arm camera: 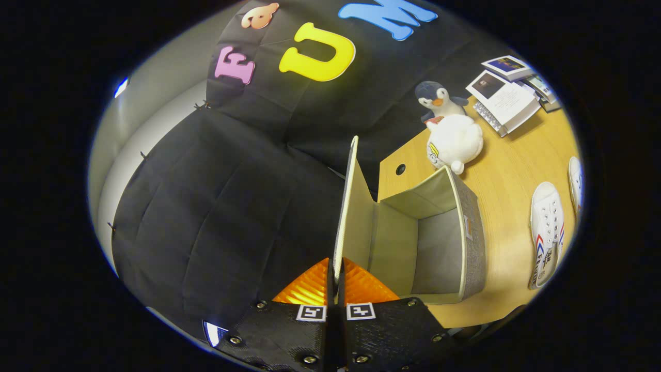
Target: Open the storage box then place both shoes into the box .Put the left shoe in first, then the right shoe, with the right side of both shoes facing outward in a uniform manner.
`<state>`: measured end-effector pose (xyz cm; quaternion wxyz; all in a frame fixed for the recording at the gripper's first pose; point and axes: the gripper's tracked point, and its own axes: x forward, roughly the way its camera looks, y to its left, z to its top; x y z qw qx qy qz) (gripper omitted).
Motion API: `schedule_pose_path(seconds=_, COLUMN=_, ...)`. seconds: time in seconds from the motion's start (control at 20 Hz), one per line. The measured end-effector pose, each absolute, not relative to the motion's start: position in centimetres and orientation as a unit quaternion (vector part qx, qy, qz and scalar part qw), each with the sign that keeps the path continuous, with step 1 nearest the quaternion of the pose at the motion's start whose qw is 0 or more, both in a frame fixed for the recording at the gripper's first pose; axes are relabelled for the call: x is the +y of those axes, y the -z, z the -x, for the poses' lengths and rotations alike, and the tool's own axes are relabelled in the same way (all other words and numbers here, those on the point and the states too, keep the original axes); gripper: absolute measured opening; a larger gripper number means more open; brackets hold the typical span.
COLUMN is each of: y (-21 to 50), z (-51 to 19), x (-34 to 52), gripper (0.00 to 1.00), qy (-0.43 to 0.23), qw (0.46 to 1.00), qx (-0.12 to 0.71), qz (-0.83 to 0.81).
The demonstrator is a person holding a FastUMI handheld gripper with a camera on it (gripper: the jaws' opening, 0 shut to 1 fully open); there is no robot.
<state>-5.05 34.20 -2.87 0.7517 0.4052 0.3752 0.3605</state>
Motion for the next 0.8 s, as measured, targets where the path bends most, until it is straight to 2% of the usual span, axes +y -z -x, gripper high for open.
schedule_pose_path(seconds=0.65, y=1.3, z=6.9, x=45.4, gripper=0.00, qy=-0.395, qw=0.741, qx=0.386, qz=-0.381)
schedule_pose_path(seconds=0.7, y=1.2, z=7.1, x=46.0, gripper=0.05, qy=-0.401, qw=0.739, qx=0.390, qz=-0.377)
schedule_pose_path(seconds=0.75, y=1.1, z=7.5, x=46.8, gripper=0.05, qy=-0.408, qw=0.735, qx=0.391, qz=-0.375)
schedule_pose_path(seconds=0.8, y=1.5, z=7.5, x=47.4, gripper=0.11, qy=-0.411, qw=0.736, qx=0.392, qz=-0.369)
